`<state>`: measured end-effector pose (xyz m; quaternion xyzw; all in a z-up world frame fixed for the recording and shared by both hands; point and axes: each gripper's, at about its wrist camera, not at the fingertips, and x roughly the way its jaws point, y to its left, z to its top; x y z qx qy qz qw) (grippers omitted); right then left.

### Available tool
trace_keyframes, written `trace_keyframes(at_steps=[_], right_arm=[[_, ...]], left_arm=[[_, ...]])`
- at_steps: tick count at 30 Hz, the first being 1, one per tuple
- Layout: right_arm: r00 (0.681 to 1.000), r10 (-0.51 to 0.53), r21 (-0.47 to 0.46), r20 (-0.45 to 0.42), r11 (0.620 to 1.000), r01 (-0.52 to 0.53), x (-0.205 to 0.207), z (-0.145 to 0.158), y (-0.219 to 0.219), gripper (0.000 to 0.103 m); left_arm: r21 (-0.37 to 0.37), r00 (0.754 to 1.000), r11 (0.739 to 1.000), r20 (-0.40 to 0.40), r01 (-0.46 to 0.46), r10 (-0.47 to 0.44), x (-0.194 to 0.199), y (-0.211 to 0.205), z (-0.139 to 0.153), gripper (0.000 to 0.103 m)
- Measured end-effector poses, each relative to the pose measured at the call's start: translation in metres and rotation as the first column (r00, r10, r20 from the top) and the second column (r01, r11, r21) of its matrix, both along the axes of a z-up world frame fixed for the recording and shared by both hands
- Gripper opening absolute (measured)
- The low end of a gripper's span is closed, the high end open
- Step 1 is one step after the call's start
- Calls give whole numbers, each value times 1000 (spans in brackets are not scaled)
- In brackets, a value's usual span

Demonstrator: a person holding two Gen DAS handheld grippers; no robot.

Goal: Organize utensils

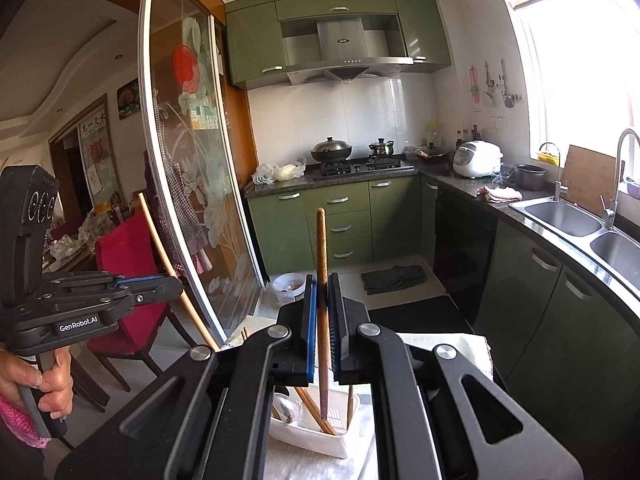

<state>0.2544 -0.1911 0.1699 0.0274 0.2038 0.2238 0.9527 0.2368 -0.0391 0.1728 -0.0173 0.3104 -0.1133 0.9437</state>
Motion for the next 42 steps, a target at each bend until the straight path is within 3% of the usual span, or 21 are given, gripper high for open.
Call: trace_keyframes(at_steps=[13,15,17,20,21,26,28,29,31,33,38,42], right_arm=[[992,11,-39,-128,999,-17,41,-75,22,7],[990,13,-44,-137,999,-19,41,-84,22,7],[991,8,-50,-137,999,-15,38,-88,23,13],[992,10,-35,-123,999,-15,24,-88,20,17],[994,8,-32,-112,999,-12,15,-87,17,21],[999,-5,-19,-37,1000,4,-39,-84,2,51],[1000,-12,-14,-13,1000,12,-64,-87,-7,68],[1000,-16,-14,-4,1000,16,-78,-89,-11,71],[1000,-23,-15,3,1000,23,-104,-98,-19,88],[1000,-24,5,5,1000,24,-129,-108,-28,98],[999,-29,6,-21,1000,29,-183,-137,-40,98],[998,-68,-36,12,997,68,-223,-153,-43,98]], left_arm=[[25,986,1000,-164,3,1,43,-8,-80,7],[38,986,999,-164,-2,8,43,-8,-88,12],[51,989,999,-149,-12,19,41,-8,-93,33],[63,994,998,-107,-29,36,31,-5,-92,38],[62,995,997,-87,-37,43,27,-4,-89,39],[35,995,995,40,-95,94,-22,8,-76,74],[38,989,992,88,-122,119,-48,10,-78,83],[39,987,991,100,-131,126,-62,12,-82,87],[35,984,989,108,-143,139,-86,14,-91,94],[36,983,988,108,-153,148,-108,15,-102,96],[30,976,983,131,-179,173,-163,13,-119,96],[21,973,983,147,-184,179,-201,8,-121,96]])
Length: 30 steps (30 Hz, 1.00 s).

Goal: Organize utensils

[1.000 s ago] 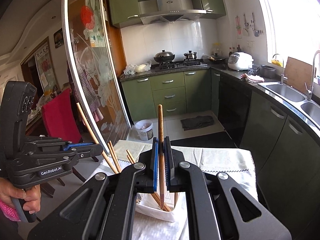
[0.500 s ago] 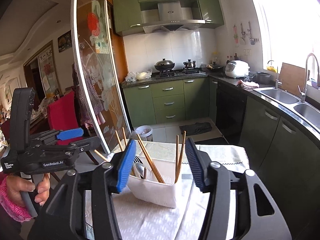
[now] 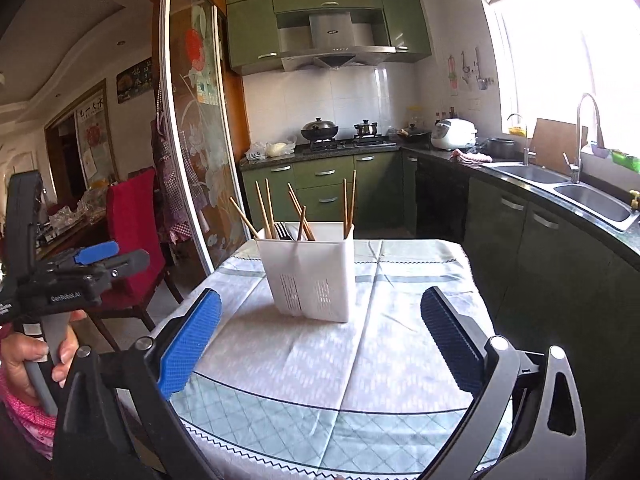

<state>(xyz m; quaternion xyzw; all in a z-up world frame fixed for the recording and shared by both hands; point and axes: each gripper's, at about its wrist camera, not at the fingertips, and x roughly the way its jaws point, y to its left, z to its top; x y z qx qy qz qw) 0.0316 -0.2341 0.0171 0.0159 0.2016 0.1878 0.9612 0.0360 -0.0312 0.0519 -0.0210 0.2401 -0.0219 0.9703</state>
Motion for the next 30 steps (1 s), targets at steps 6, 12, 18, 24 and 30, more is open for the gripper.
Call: trace_keyframes(at_steps=[6,12,18,24,30], right_arm=[[997,-54,1,59,999,54,-46,-8,-5,98],[991,-93,11,95,996,93,-53,-3,-7,98],[989,-106,-26,102,994,109,-55,-6,-4,98],[992,-93,-42,80,994,97,-54,-13,1,98],[992,-97,-47,84,994,102,-53,-13,1,98]], left_arm=[[38,996,998,66,-57,54,-45,-13,0,96],[10,995,996,30,-91,90,-59,-6,-11,96],[25,990,990,15,-141,141,-68,-1,-18,96],[29,991,991,5,-133,133,-71,-1,-20,96],[26,992,992,0,-123,123,-71,-2,-22,96]])
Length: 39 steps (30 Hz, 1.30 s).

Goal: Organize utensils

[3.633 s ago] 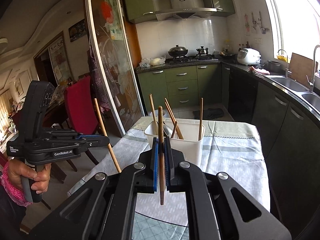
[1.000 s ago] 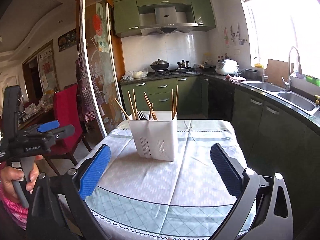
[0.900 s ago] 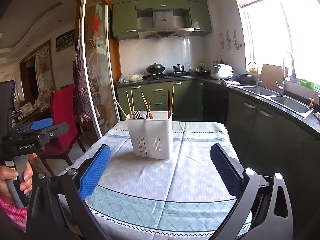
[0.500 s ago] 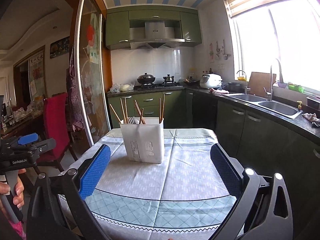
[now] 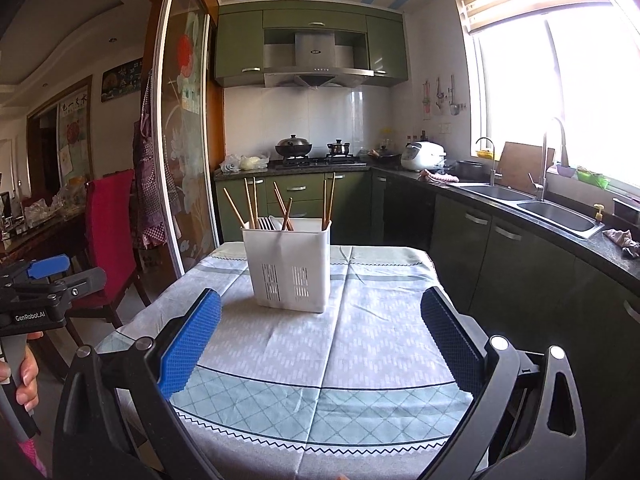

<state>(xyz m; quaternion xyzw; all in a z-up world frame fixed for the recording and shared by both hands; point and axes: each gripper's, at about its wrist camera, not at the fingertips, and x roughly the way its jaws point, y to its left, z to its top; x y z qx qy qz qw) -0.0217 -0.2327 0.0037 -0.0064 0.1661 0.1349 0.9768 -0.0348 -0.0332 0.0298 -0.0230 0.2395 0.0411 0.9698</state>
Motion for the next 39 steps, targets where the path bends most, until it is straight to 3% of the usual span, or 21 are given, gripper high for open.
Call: trace_keyframes(at_steps=[39], right_arm=[[1000,16,2,-16,1000,-15,5,-1,1,98]], left_arm=[[-16,1000,1000,-10,1,-1,3,-2,-4,96]])
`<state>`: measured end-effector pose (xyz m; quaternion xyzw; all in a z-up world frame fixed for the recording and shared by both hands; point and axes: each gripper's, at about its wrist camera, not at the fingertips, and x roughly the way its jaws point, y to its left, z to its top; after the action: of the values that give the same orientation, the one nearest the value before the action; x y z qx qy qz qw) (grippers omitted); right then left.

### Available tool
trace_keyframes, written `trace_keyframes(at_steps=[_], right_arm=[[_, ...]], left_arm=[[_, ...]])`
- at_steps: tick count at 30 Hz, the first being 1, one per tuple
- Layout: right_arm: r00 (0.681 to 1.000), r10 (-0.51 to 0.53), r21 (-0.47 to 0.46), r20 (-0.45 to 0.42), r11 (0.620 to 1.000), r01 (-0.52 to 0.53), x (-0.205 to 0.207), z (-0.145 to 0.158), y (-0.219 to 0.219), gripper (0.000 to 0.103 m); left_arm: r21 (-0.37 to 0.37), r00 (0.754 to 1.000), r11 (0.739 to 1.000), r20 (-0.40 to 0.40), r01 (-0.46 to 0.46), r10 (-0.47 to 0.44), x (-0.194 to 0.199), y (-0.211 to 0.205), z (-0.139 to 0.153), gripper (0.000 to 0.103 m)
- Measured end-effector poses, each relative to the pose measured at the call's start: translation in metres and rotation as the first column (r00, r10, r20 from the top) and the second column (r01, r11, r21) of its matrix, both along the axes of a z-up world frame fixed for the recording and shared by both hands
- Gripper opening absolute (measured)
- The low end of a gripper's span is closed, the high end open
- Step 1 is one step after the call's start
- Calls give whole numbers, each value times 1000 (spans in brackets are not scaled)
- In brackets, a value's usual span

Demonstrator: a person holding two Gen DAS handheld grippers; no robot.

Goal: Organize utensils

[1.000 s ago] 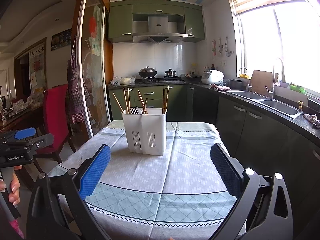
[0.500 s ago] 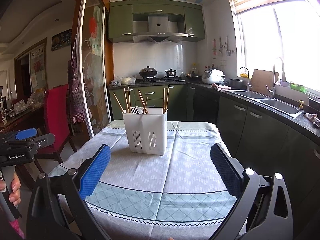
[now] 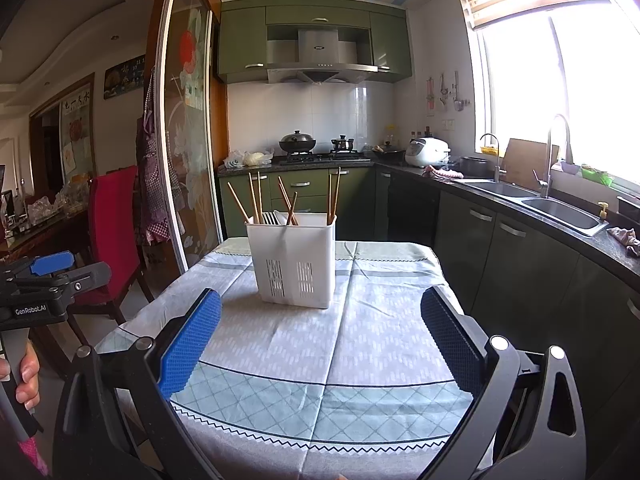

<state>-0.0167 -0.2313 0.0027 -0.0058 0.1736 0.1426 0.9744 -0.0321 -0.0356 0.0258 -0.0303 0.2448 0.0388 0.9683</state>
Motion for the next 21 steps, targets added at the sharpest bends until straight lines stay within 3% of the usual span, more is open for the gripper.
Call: trace_keyframes(at_steps=[21], right_arm=[[1000,1,-1,-2,1000,-1,1,-1,0,98]], left_arm=[[14,1000,1000,0,-10,10,1,-1,3,96]])
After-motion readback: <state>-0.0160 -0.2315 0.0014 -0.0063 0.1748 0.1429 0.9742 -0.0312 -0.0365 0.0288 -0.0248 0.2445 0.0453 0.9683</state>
